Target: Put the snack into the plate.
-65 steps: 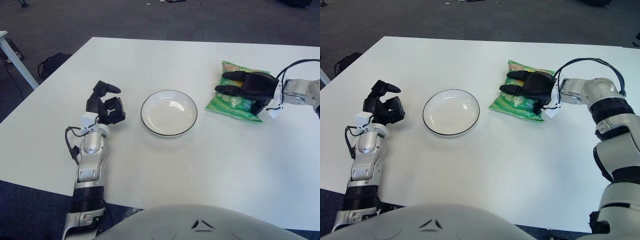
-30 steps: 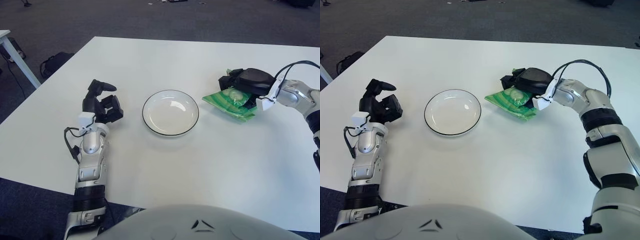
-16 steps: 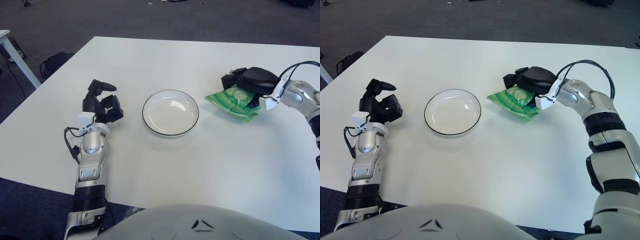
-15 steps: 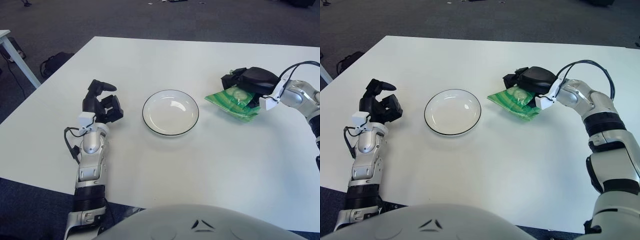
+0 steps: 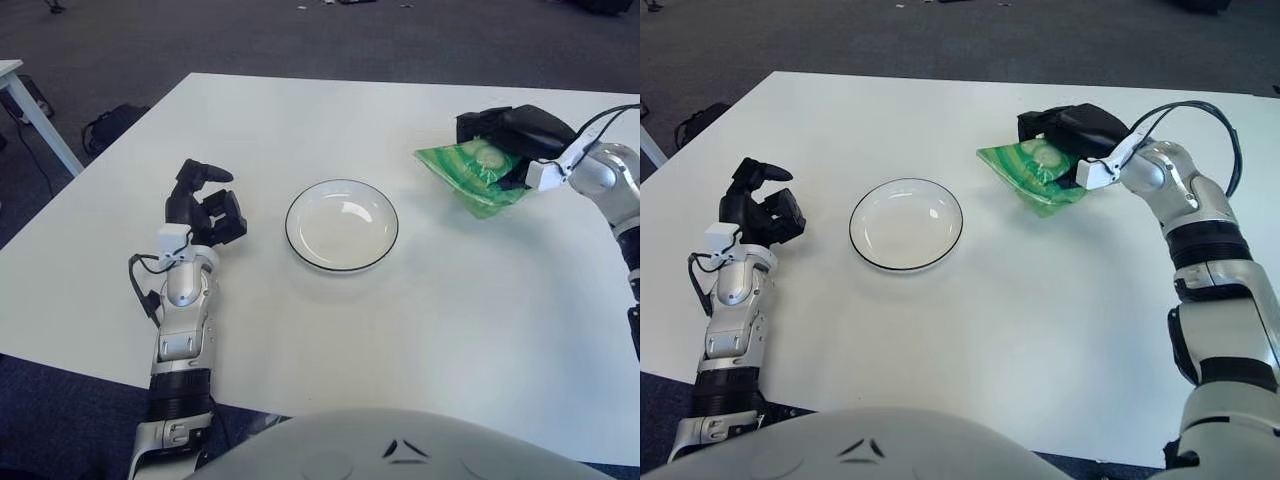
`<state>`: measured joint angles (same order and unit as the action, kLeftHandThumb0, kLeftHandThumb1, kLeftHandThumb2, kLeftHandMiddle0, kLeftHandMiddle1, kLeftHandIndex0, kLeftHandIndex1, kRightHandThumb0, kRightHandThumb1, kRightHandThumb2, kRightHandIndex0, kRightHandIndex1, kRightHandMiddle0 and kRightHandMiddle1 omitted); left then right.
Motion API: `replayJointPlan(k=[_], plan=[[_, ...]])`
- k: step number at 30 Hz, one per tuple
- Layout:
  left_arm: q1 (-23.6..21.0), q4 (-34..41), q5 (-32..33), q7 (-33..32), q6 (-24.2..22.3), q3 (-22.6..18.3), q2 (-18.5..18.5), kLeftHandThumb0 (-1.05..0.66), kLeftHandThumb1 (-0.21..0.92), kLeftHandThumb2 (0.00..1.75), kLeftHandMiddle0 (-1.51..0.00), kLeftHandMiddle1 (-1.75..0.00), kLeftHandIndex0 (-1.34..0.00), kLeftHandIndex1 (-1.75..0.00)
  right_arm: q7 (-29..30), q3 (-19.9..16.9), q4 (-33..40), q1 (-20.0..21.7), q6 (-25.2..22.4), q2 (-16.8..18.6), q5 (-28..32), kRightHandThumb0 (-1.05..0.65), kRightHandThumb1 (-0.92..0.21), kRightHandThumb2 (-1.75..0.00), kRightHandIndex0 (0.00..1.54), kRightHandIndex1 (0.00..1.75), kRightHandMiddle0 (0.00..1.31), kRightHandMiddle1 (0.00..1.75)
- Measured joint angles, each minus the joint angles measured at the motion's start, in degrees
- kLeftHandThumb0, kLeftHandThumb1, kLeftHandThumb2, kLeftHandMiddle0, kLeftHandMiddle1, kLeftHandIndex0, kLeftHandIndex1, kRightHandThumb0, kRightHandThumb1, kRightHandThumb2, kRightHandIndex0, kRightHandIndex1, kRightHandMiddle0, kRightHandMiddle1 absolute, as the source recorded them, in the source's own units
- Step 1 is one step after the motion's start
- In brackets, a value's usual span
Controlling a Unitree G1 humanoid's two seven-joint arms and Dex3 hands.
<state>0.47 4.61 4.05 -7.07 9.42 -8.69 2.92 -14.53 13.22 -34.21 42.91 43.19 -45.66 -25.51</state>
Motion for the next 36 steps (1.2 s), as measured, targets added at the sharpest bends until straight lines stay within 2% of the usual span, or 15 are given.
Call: replayJointPlan(k=[3, 6, 10, 19, 24, 30, 36], plan=[[-0.1, -0.2, 0.0, 0.1, 0.1, 0.0, 0.0, -0.45, 0.41, 1.2, -1.22, -1.75, -0.54, -1.75, 0.1, -1.0, 1.5, 0.8, -1.4, 1.7, 0.6, 0.0, -0.13, -1.51, 0.77, 1.66, 0.53, 1.75], [-0.1, -0.3, 0.0, 0.1, 0.2, 0.0, 0.0, -0.45, 0.41, 1.2, -1.22, -1.75, -0.54, -1.75, 3.3, -1.7, 2.7, 1.6, -2.5, 4.0, -0.7, 0.0, -0.14, -1.52, 0.73, 1.72, 0.53, 1.75], [-0.3, -0.5, 0.0, 0.2, 0.7, 0.1, 0.0, -0.45, 0.4, 1.21, -1.23, -1.75, -0.54, -1.75, 7.7, -2.5, 3.8, 2.5, -4.0, 8.0, -0.9, 0.0, -0.06, -1.62, 0.78, 1.74, 0.6, 1.75], [-0.7, -1.1, -0.1, 0.2, 1.1, 0.5, 0.1, -0.47, 0.33, 1.29, -1.21, -1.75, -0.6, -1.75, 8.1, -2.2, 5.1, 3.9, -7.7, 15.1, -0.5, 0.0, 0.03, -1.71, 0.85, 1.75, 0.66, 1.74], [-0.7, -1.1, 0.0, 1.0, 1.1, 0.9, 0.2, -0.47, 0.35, 1.27, -1.21, -1.75, -0.59, -1.75, 6.6, -1.2, 4.9, 5.2, -8.3, 19.1, 0.3, 0.0, 0.06, -1.74, 0.87, 1.75, 0.69, 1.73], [-0.7, -0.8, -0.2, 1.2, 1.0, 1.8, 0.3, -0.45, 0.4, 1.2, -1.23, -1.75, -0.54, -1.75, 5.3, 0.1, 4.9, 6.2, -8.0, 21.6, 0.2, 0.0, 0.06, -1.75, 0.87, 1.75, 0.7, 1.73], [-0.3, -0.2, -2.8, 1.1, 0.7, 3.1, 0.7, -0.45, 0.42, 1.18, -1.22, -1.75, -0.53, -1.75, 6.9, 2.9, 4.9, 7.8, -8.1, 22.7, -4.9, 0.0, 0.06, -1.75, 0.87, 1.75, 0.7, 1.73]])
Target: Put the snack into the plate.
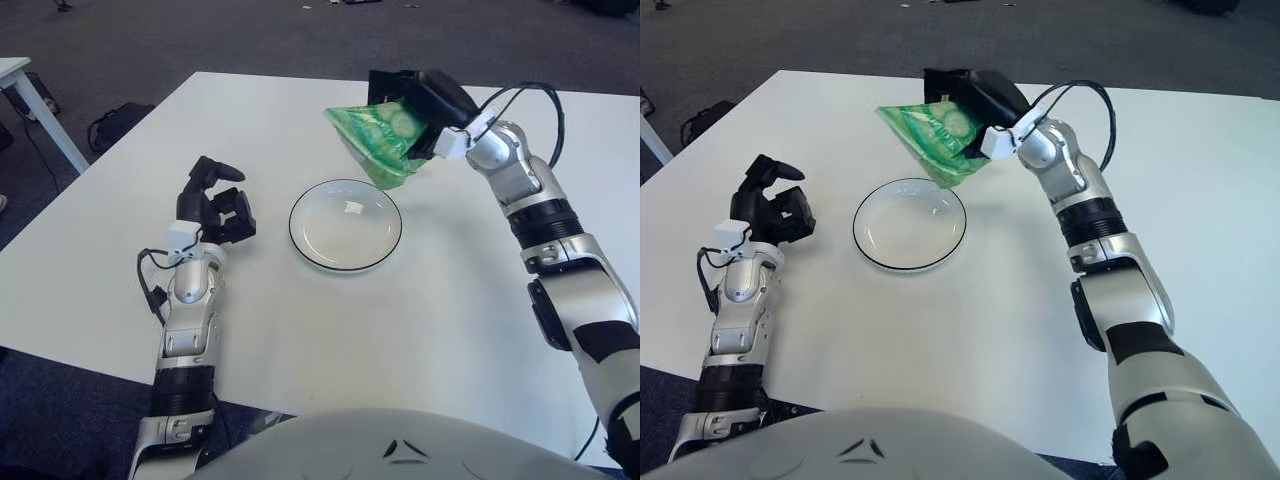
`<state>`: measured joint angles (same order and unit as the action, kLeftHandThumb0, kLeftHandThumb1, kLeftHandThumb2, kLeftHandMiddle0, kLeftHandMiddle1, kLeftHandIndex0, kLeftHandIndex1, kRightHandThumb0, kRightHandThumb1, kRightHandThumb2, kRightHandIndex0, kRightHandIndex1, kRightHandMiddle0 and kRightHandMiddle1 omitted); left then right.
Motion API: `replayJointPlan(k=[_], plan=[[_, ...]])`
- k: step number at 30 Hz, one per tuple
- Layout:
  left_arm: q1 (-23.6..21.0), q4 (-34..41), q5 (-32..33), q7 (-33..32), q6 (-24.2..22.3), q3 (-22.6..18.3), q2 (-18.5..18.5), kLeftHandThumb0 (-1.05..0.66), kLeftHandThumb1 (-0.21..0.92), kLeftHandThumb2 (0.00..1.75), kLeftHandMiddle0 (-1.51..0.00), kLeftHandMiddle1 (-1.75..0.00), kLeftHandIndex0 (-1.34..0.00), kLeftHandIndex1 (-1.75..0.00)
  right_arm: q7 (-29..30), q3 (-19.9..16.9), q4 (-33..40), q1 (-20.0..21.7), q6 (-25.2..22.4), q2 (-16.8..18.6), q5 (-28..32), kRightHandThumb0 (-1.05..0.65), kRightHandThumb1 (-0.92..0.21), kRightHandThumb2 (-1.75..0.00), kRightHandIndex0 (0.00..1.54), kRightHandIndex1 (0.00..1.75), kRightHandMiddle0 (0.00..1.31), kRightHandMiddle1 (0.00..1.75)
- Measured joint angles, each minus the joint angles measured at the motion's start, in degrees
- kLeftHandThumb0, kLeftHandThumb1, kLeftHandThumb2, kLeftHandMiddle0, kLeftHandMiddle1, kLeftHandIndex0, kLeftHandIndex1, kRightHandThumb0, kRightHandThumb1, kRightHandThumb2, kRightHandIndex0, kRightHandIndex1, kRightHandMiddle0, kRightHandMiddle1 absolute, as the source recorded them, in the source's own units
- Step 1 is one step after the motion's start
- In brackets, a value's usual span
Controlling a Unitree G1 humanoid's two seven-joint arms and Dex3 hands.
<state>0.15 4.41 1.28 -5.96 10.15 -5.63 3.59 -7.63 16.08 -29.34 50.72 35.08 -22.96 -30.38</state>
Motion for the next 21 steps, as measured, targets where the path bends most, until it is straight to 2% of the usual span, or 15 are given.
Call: replayJointPlan(k=[5, 8, 14, 18, 21], plan=[[0.2, 0.1, -2.0, -0.6, -0.6, 0.6, 0.2, -0.45, 0.41, 1.2, -1.21, -1.75, -0.54, -1.75, 2.4, 2.8, -2.1, 2.4, 0.8, 1.9, -3.8, 0.0, 0.06, -1.75, 0.87, 1.75, 0.69, 1.74], [0.1, 0.1, -2.3, -0.9, -1.3, 0.9, 0.3, -0.45, 0.41, 1.2, -1.21, -1.75, -0.54, -1.75, 1.9, 4.5, -3.4, 4.0, 2.0, 3.1, -4.3, 0.0, 0.04, -1.72, 0.85, 1.75, 0.67, 1.74], [-0.3, 0.2, -2.3, -1.1, -1.7, 1.4, 0.1, -0.45, 0.41, 1.19, -1.23, -1.75, -0.53, -1.75, -4.7, 4.7, 5.1, 0.7, 6.3, 2.1, 1.8, 0.0, -0.03, -1.65, 0.81, 1.74, 0.62, 1.75], [-0.1, 0.1, -2.3, -1.1, -1.7, 1.6, 0.1, -0.45, 0.41, 1.19, -1.22, -1.75, -0.53, -1.75, -10.7, 5.2, 5.7, 0.5, 3.7, 2.5, 5.0, 0.0, -0.04, -1.63, 0.81, 1.72, 0.6, 1.75], [-0.1, 0.1, -2.3, -1.2, -1.7, 1.6, 0.1, -0.45, 0.42, 1.19, -1.22, -1.75, -0.53, -1.75, -12.9, 6.2, 4.2, 0.7, 2.3, 3.5, 5.0, 0.0, -0.05, -1.61, 0.82, 1.69, 0.6, 1.75]])
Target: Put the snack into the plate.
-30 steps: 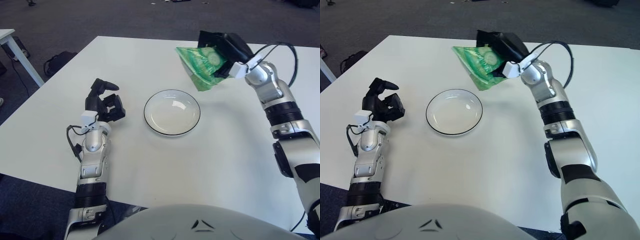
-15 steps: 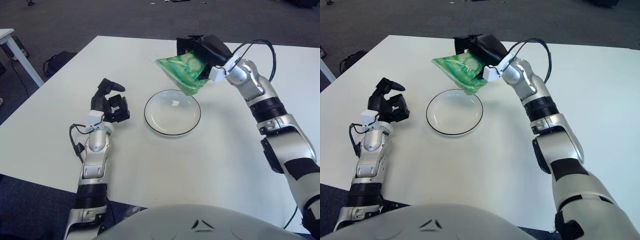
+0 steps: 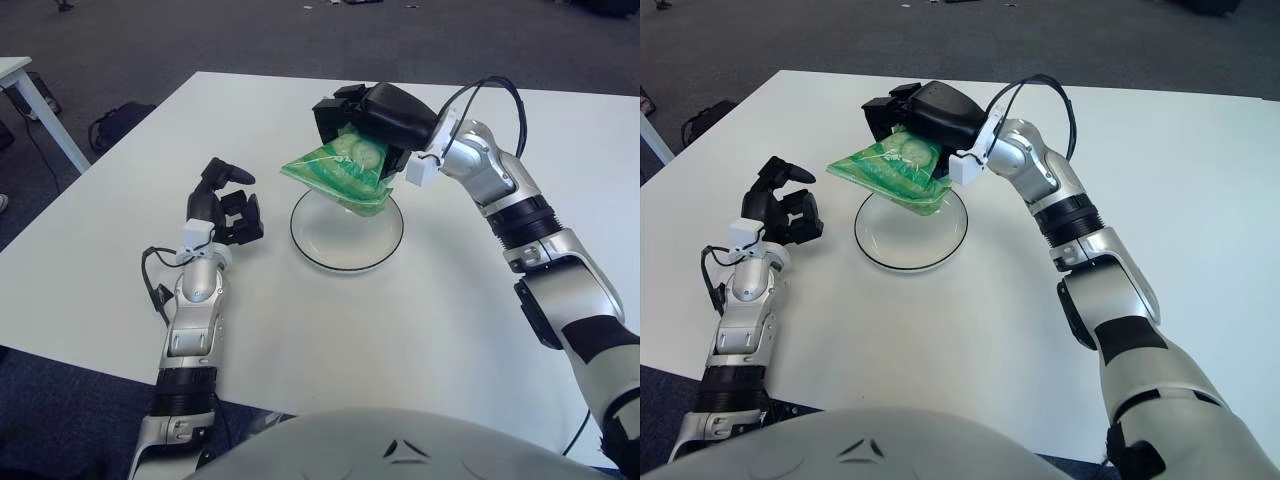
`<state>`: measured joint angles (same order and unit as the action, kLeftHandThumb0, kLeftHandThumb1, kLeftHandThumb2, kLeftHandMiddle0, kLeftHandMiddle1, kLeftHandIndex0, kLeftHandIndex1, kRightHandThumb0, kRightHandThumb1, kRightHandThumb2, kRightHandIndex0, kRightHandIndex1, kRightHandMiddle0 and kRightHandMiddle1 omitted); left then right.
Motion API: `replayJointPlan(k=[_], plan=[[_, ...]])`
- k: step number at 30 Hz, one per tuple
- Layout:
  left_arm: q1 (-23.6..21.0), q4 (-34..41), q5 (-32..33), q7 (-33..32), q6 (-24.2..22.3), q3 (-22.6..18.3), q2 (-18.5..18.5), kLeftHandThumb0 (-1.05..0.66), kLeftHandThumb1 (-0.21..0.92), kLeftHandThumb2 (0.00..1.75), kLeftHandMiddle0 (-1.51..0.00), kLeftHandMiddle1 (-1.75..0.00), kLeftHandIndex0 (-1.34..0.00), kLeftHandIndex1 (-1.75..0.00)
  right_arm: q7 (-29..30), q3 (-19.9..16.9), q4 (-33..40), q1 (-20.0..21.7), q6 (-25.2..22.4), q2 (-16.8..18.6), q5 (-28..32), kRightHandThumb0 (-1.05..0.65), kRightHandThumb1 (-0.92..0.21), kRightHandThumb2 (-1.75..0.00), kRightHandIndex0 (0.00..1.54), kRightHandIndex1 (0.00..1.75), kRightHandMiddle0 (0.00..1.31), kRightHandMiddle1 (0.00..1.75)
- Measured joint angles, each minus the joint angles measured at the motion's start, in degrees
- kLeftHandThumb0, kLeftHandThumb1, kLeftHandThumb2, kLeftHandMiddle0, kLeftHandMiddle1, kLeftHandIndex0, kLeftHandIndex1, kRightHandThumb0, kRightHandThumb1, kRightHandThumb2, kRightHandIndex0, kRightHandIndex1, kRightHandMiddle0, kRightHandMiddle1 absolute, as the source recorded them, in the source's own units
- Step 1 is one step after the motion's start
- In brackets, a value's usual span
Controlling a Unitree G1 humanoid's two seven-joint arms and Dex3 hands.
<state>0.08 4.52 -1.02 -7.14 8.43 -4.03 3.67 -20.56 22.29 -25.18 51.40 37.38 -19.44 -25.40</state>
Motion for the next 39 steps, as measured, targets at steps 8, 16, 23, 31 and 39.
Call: replayJointPlan(k=[8, 16, 23, 31, 39], plan=[[-0.2, -0.2, 0.0, -0.5, 0.3, 0.1, 0.0, -0.44, 0.43, 1.17, -1.22, -1.75, -0.52, -1.75, 2.2, 2.7, -6.3, 0.1, 4.7, 3.5, -2.7, 0.0, -0.02, -1.62, 0.85, 1.65, 0.61, 1.75], [-0.3, -0.1, 0.1, -1.1, 0.3, 0.2, -0.4, -0.44, 0.45, 1.15, -1.22, -1.75, -0.51, -1.75, 6.6, 2.7, -9.9, 0.2, 8.2, 4.5, -3.8, 0.0, -0.04, -1.61, 0.82, 1.69, 0.6, 1.75], [-0.3, -0.1, 0.1, -1.9, 0.3, 0.3, -0.9, -0.44, 0.45, 1.14, -1.21, -1.75, -0.51, -1.75, 9.4, 2.7, -11.8, 0.1, 9.7, 4.8, -4.4, 0.0, -0.05, -1.62, 0.79, 1.74, 0.6, 1.75], [-0.3, 0.0, 0.1, -2.2, 0.3, 0.4, -1.0, -0.44, 0.46, 1.14, -1.21, -1.75, -0.5, -1.75, 10.7, 2.6, -13.5, -0.1, 10.6, 5.2, -4.0, 0.0, -0.04, -1.63, 0.82, 1.7, 0.6, 1.75], [-0.3, 0.0, 0.1, -2.4, 0.2, 0.4, -1.0, -0.43, 0.46, 1.13, -1.18, -1.75, -0.49, -1.75, 3.1, 2.2, -14.0, -0.1, 9.6, 5.3, 1.9, 0.0, -0.04, -1.63, 0.81, 1.71, 0.61, 1.75]])
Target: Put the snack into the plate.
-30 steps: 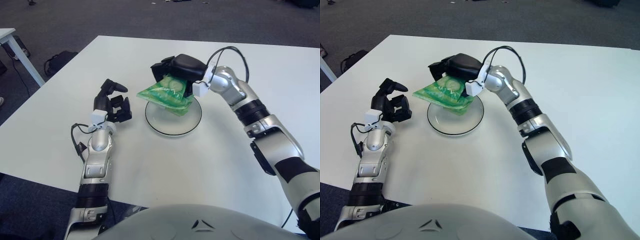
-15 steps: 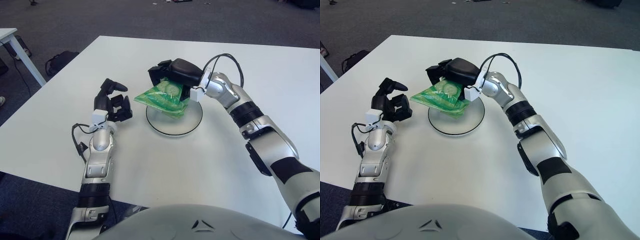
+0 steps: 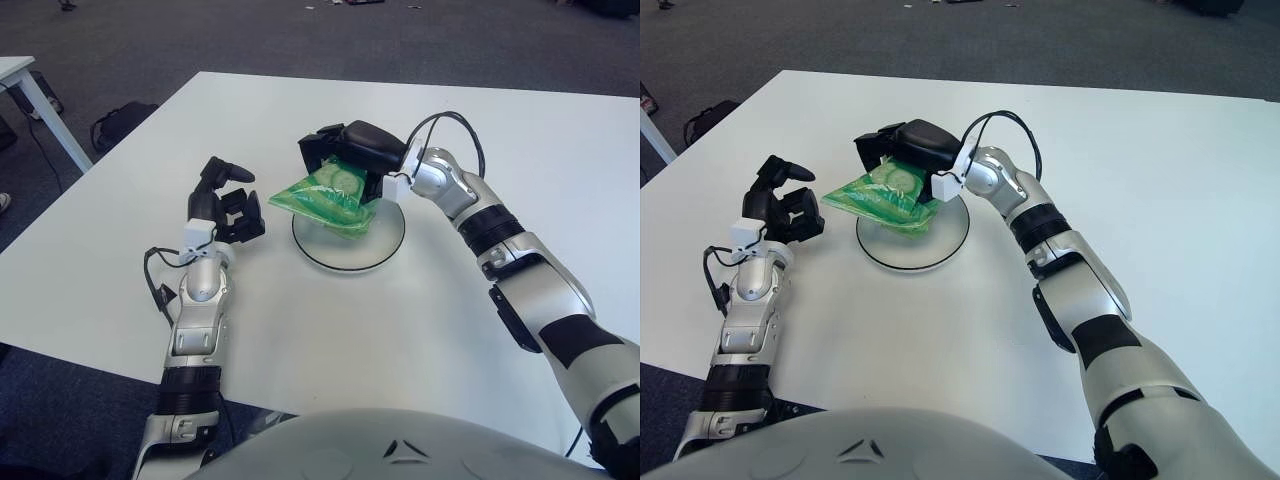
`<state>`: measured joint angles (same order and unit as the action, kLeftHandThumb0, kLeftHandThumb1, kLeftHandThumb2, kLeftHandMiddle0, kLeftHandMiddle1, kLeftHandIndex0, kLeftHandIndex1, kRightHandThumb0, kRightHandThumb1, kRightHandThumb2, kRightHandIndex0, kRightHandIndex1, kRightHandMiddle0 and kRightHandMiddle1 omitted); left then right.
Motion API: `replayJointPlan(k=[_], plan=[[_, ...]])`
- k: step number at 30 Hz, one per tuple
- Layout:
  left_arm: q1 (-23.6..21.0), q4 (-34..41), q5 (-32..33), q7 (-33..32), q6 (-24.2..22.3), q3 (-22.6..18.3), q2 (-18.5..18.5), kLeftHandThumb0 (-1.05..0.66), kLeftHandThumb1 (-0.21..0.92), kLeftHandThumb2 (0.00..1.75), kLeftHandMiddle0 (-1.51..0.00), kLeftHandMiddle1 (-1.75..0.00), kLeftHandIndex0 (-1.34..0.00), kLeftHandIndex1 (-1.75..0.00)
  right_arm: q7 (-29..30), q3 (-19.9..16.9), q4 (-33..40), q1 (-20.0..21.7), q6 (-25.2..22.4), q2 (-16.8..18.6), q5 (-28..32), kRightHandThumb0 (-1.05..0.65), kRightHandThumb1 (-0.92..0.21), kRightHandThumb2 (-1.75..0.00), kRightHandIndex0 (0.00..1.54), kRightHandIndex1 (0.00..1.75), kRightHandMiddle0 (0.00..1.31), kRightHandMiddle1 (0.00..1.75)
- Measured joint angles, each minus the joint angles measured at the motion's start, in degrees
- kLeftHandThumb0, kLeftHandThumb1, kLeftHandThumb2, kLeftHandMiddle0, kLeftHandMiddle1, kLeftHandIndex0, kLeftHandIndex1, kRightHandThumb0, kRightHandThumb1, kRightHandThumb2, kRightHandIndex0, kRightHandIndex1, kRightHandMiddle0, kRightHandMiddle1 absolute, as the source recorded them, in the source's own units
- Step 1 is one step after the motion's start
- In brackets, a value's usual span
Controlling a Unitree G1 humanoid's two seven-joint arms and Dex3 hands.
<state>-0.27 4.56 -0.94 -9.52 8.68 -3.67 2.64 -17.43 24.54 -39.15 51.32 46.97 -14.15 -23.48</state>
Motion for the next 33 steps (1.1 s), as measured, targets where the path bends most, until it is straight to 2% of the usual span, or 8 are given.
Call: replayJointPlan(k=[4, 10, 12, 16, 24, 28, 31, 33], plan=[[0.0, 0.0, 0.0, 0.0, 0.0, 0.0, 0.0, -0.43, 0.47, 1.12, -1.17, -1.75, -0.49, -1.75, -4.6, -0.1, 0.7, 0.0, -2.1, -0.1, 2.4, 0.0, -0.01, -1.66, 0.81, 1.74, 0.64, 1.74], [0.0, 0.1, 0.7, 0.0, 0.0, 0.0, -0.1, -0.43, 0.47, 1.12, -1.17, -1.75, -0.49, -1.75, -10.2, -0.3, 3.2, 0.0, -6.6, -0.1, 4.5, 0.0, -0.09, -1.53, 0.77, 1.75, 0.64, 1.58], [0.0, 0.1, 0.9, 0.0, 0.0, 0.0, -0.2, -0.43, 0.47, 1.12, -1.17, -1.75, -0.49, -1.75, -11.4, -0.5, 4.0, -0.1, -8.1, -0.1, 4.9, 0.0, -0.16, -1.45, 0.74, 1.75, 0.6, 1.56], [0.0, 0.1, 1.3, 0.0, 0.2, -0.1, -0.2, -0.43, 0.47, 1.12, -1.17, -1.75, -0.49, -1.75, -14.0, -0.7, 5.6, -0.4, -10.7, -0.2, 6.2, 0.0, -0.32, -1.3, 0.52, 1.75, 0.48, 1.71], [-0.1, 0.0, 1.1, 0.0, 0.2, 0.0, -0.2, -0.43, 0.47, 1.12, -1.18, -1.75, -0.49, -1.75, -21.3, -1.5, 12.0, -1.1, -18.5, -2.3, 9.3, 0.0, -0.61, -0.96, 0.38, 1.74, 0.21, 1.72], [-0.1, 0.0, 1.0, -0.1, 0.2, -0.1, -0.2, -0.43, 0.47, 1.12, -1.17, -1.75, -0.49, -1.75, -23.8, -2.4, 15.1, -2.2, -24.7, -2.4, 11.1, 0.28, -0.78, -0.64, 0.34, 1.66, 0.04, 1.57], [-0.1, -0.1, 1.1, -0.4, 0.2, -0.2, -0.3, -0.43, 0.47, 1.12, -1.17, -1.75, -0.49, -1.75, -25.7, -3.1, 17.4, -3.5, -29.7, -2.3, 13.0, -0.08, -0.44, -0.94, 0.14, 1.53, 0.01, 1.48], [-0.2, -0.1, 1.3, -0.7, 0.4, -0.4, -0.5, -0.43, 0.47, 1.12, -1.17, -1.75, -0.49, -1.75, -26.6, -3.5, 18.6, -4.2, -32.1, -2.3, 14.1, -0.2, -0.34, -1.02, 0.07, 1.4, 0.01, 1.41]])
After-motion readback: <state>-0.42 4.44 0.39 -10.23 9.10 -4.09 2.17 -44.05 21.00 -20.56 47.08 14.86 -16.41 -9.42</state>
